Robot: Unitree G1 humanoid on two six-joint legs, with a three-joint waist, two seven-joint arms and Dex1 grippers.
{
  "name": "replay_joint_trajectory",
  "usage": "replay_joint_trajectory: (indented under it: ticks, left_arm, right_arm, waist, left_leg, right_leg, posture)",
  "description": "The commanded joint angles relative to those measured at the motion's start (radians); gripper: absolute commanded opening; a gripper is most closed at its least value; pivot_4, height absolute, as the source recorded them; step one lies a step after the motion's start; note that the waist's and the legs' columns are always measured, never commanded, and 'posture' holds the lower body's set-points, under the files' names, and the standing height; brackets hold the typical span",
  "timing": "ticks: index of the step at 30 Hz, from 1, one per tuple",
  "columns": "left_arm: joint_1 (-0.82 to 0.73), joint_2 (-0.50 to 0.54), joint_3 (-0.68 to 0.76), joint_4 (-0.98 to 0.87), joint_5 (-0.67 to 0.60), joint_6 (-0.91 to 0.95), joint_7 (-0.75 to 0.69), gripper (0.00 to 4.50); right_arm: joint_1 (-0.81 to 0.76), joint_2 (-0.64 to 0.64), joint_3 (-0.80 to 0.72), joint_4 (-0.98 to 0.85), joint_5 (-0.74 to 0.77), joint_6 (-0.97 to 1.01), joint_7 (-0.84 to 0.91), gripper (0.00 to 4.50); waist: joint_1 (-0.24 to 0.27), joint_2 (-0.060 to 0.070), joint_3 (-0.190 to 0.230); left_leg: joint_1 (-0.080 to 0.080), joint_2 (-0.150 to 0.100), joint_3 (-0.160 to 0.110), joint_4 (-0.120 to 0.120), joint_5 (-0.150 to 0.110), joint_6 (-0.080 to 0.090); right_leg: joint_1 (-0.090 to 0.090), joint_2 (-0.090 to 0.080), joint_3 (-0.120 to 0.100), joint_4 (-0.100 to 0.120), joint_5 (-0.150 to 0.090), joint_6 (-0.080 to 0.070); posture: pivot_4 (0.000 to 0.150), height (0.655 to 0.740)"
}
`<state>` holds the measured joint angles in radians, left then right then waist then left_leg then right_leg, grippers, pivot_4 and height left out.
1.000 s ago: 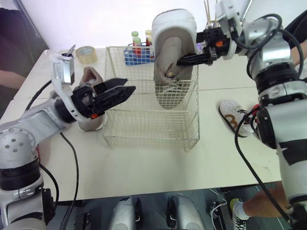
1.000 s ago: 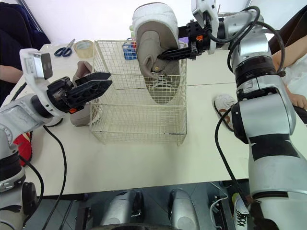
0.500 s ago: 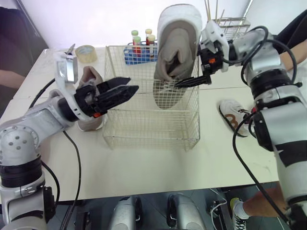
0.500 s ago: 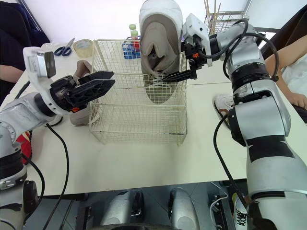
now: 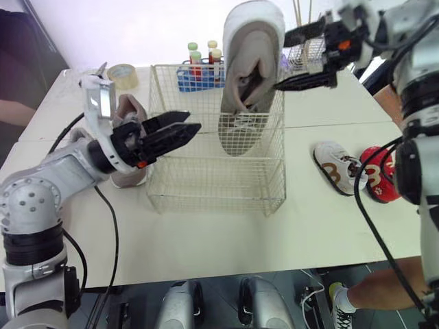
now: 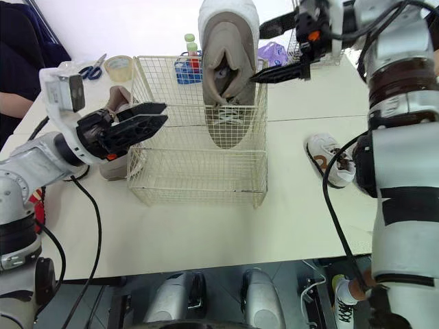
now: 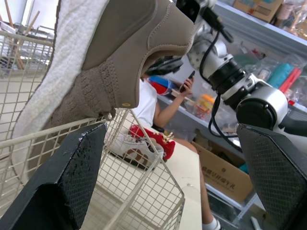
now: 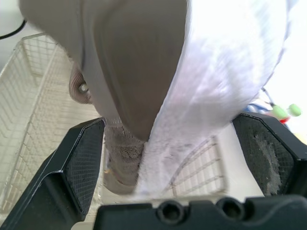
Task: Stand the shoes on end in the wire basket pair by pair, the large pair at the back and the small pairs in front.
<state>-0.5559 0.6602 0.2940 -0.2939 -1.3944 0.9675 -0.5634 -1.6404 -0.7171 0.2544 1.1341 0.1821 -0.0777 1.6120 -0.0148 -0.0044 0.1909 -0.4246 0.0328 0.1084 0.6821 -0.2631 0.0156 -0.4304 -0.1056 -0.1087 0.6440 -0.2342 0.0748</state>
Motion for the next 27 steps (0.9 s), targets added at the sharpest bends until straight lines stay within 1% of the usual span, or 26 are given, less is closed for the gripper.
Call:
replay_joint_trajectory:
  ticks: [1,3,5,7,10,14,18,19,22,24,26,27]
  left_arm:
    - [-0.024,0.008,0.008,-0.01,0.014,-0.025,-0.023,4.5]
    - [-0.025,0.021,0.019,-0.006,0.026,-0.029,-0.03,4.5]
    - [-0.029,0.039,0.036,-0.001,0.036,-0.035,-0.033,4.5]
    - [-0.032,0.064,0.057,0.003,0.042,-0.041,-0.035,4.5]
    - [-0.025,0.104,0.077,0.002,0.06,-0.046,-0.045,4.5]
    - [-0.026,0.136,0.1,0.013,0.064,-0.045,-0.05,4.5]
    - [-0.046,0.18,0.141,0.059,0.083,-0.055,-0.057,4.5]
    - [-0.062,0.208,0.158,0.096,0.107,-0.066,-0.066,4.5]
    - [-0.104,0.266,0.184,0.19,0.165,-0.092,-0.086,4.5]
    - [-0.152,0.322,0.165,0.297,0.255,-0.122,-0.102,4.5]
    - [-0.218,0.364,0.106,0.44,0.383,-0.168,-0.104,4.5]
    - [-0.243,0.372,0.085,0.49,0.424,-0.182,-0.109,4.5]
  right_arm:
    - [-0.064,-0.067,-0.062,-0.006,-0.039,-0.009,0.0,4.49]
    - [-0.067,-0.101,-0.093,-0.026,-0.023,0.024,0.002,4.49]
    - [-0.043,-0.142,-0.118,-0.084,0.021,0.091,0.002,4.49]
    - [0.021,-0.184,-0.148,-0.198,0.091,0.184,0.002,4.49]
    - [0.168,-0.233,-0.228,-0.423,0.176,0.346,-0.004,4.49]
    - [0.339,-0.25,-0.374,-0.705,0.323,0.582,-0.102,4.49]
    - [0.446,-0.187,-0.544,-0.963,0.552,0.84,-0.296,4.49]
    - [0.474,-0.148,-0.593,-1.037,0.641,0.914,-0.37,4.49]
    - [0.532,-0.067,-0.676,-1.185,0.817,1.047,-0.543,4.49]
    - [0.594,-0.019,-0.67,-1.293,0.879,1.081,-0.625,4.49]
    - [0.648,0.003,-0.625,-1.379,0.885,1.087,-0.667,4.49]
    - [0.661,0.007,-0.61,-1.4,0.887,1.087,-0.681,4.49]
  waist:
    - [0.001,0.0,0.0]
    - [0.001,0.0,0.0]
    - [0.001,0.0,0.0]
    - [0.0,0.0,0.0]
    - [0.001,0.0,0.0]
    - [0.002,0.0,0.001]
    - [0.004,0.001,0.001]
    - [0.004,0.0,0.001]
    - [0.002,0.0,0.001]
    - [0.004,0.0,0.001]
    - [0.007,0.0,0.001]
    - [0.009,0.0,0.001]
  left_leg:
    - [0.0,0.0,0.0,0.0,0.0,0.0]
    - [-0.001,0.0,0.0,0.0,0.0,0.0]
    - [-0.001,0.0,0.0,0.0,0.0,0.0]
    - [-0.001,0.0,0.0,0.0,0.0,0.0]
    - [-0.001,0.0,0.0,-0.001,0.0,0.0]
    - [-0.001,0.0,0.0,0.0,0.0,0.0]
    - [-0.001,0.0,0.0,-0.001,0.0,0.0]
    - [-0.001,0.0,0.0,-0.001,0.0,0.0]
    - [-0.001,0.001,-0.001,0.0,0.0,-0.001]
    - [-0.001,0.001,-0.001,-0.001,0.0,0.0]
    - [-0.001,0.001,-0.001,-0.001,-0.001,0.002]
    - [-0.001,0.0,-0.001,-0.001,-0.003,0.005]
  right_leg:
    - [0.0,0.0,0.0,0.0,0.0,0.0]
    - [0.0,0.0,0.0,0.0,0.0,0.0]
    - [-0.001,0.0,0.0,-0.001,0.0,0.0]
    - [-0.001,0.0,0.0,-0.001,0.0,0.0]
    - [-0.001,0.0,0.0,-0.001,0.0,0.0]
    - [-0.001,-0.001,0.0,0.0,0.0,0.0]
    - [-0.002,-0.001,0.0,0.001,0.0,0.0]
    - [-0.002,-0.001,0.0,0.001,0.0,0.0]
    - [-0.002,0.0,-0.001,0.001,0.0,0.0]
    - [-0.002,0.0,-0.001,0.001,0.0,0.0]
    - [-0.002,0.0,-0.001,0.001,0.0,0.0]
    - [-0.002,0.0,-0.002,0.001,0.0,0.0]
  posture:
    - [0.15,0.74]
    - [0.15,0.74]
    - [0.15,0.74]
    - [0.15,0.74]
    - [0.15,0.74]
    - [0.15,0.74]
    - [0.15,0.74]
    - [0.15,0.74]
    - [0.15,0.74]
    - [0.15,0.74]
    - [0.15,0.74]
    - [0.15,0.74]
